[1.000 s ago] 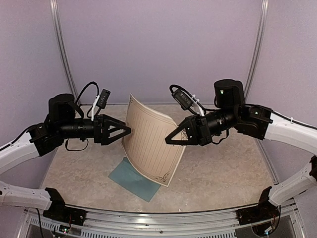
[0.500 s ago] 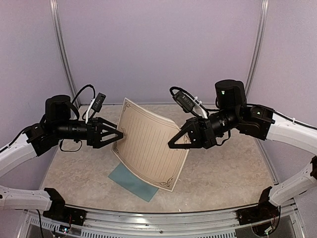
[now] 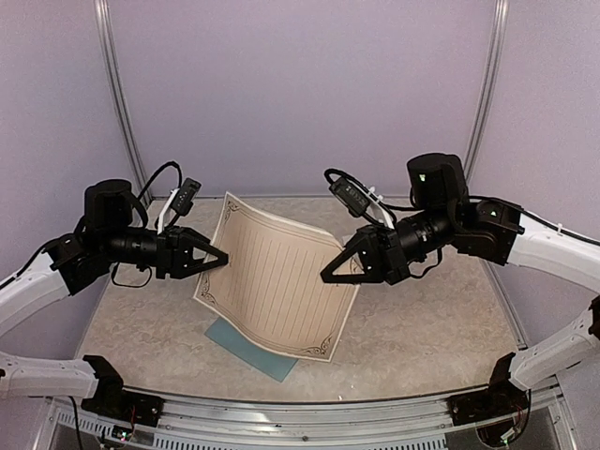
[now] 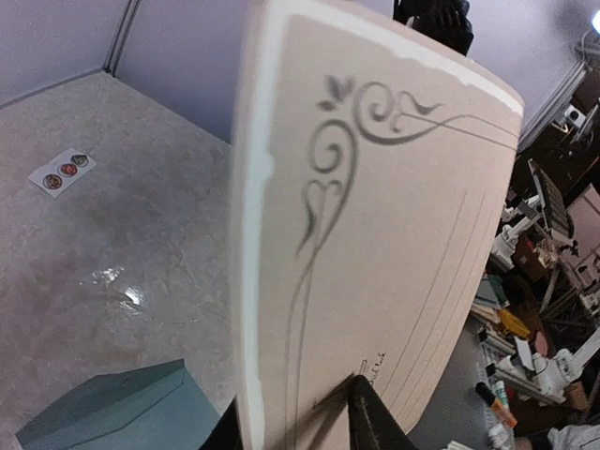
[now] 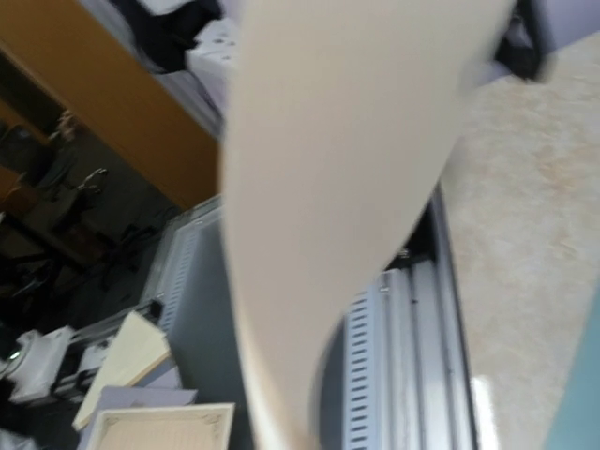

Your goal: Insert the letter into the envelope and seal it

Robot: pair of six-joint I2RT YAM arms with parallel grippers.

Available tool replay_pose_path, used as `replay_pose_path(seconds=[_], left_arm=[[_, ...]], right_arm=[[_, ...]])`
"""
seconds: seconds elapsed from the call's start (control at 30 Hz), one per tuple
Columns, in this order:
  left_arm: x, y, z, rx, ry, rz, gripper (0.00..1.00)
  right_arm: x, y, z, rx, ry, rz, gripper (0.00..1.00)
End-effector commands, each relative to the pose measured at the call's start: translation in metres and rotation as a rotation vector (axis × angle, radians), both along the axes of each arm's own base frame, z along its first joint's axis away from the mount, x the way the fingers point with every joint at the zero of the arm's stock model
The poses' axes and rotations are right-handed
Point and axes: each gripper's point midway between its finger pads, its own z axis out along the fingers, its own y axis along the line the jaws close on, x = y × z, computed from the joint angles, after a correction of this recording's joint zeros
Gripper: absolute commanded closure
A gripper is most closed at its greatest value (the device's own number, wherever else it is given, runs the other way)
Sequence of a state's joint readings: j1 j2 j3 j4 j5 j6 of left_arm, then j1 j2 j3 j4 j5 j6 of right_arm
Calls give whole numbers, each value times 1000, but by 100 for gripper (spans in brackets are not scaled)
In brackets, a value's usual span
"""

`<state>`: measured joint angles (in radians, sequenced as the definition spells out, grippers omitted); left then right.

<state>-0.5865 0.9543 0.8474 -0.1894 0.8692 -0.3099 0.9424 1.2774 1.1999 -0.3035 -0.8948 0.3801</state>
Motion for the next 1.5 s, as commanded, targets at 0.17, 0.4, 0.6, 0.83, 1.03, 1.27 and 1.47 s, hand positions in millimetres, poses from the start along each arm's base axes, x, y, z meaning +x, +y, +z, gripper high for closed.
replay_pose_path(seconds=[0.17, 0.4, 0.6, 0.83, 1.03, 1.27, 1.47], left_arm=[[2, 10, 18, -125, -55, 74, 100], [2, 27, 39, -272, -100, 186, 100], [2, 27, 34, -262, -78, 190, 100], [5, 27, 28, -243, -65, 206, 100], [20, 31, 23, -211, -45, 293, 100], [52, 41, 10, -160, 23, 539, 100], [58, 25, -1, -108, 78, 637, 100]], right_arm=[[33, -6, 11, 106, -6, -260, 45], [46, -13, 4, 263, 94, -380, 32], [53, -7, -2, 279, 68, -420, 33], [60, 0, 7, 322, 34, -444, 55], [77, 14, -5, 242, 5, -529, 96], [101, 39, -40, 19, -31, -703, 100], [96, 65, -54, 5, 5, -660, 100]])
